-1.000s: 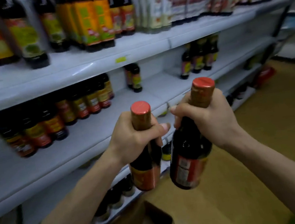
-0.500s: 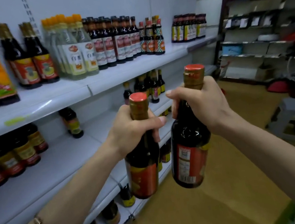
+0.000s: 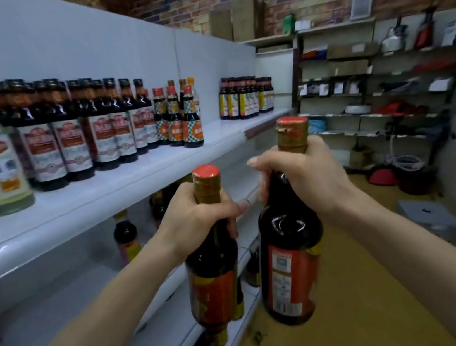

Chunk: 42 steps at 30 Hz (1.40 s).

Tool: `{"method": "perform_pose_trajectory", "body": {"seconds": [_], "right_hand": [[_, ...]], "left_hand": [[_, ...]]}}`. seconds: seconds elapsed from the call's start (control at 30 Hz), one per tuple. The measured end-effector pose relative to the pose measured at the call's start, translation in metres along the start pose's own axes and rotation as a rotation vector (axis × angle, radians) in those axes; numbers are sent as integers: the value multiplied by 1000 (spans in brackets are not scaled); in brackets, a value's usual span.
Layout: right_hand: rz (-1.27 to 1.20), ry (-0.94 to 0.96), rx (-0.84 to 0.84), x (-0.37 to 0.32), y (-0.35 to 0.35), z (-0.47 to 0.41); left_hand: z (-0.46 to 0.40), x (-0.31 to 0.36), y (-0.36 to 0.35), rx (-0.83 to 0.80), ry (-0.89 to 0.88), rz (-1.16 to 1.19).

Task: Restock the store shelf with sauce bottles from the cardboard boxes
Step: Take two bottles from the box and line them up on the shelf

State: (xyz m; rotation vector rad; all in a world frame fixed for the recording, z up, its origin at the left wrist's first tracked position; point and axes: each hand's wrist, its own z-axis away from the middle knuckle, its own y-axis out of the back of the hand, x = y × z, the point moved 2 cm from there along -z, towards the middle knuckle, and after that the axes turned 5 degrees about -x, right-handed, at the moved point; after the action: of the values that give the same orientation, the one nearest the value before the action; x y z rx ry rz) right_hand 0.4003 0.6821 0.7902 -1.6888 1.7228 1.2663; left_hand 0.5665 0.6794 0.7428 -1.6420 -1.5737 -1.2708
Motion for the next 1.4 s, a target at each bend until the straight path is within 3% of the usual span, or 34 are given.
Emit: {"method": "perform_pose_trajectory", "body": {"seconds": [0.33,0.8,1.4], "right_hand": [[-98,-70,33,116,51,-154],[-116,117,-184,211,144,-416],[-484,138,-455,312,112,-653]], "left_hand": [[-169,-71,8,26,41,54],[-448,-95,36,210,-50,43],[-612,-161,132,504,15,-82]]}}
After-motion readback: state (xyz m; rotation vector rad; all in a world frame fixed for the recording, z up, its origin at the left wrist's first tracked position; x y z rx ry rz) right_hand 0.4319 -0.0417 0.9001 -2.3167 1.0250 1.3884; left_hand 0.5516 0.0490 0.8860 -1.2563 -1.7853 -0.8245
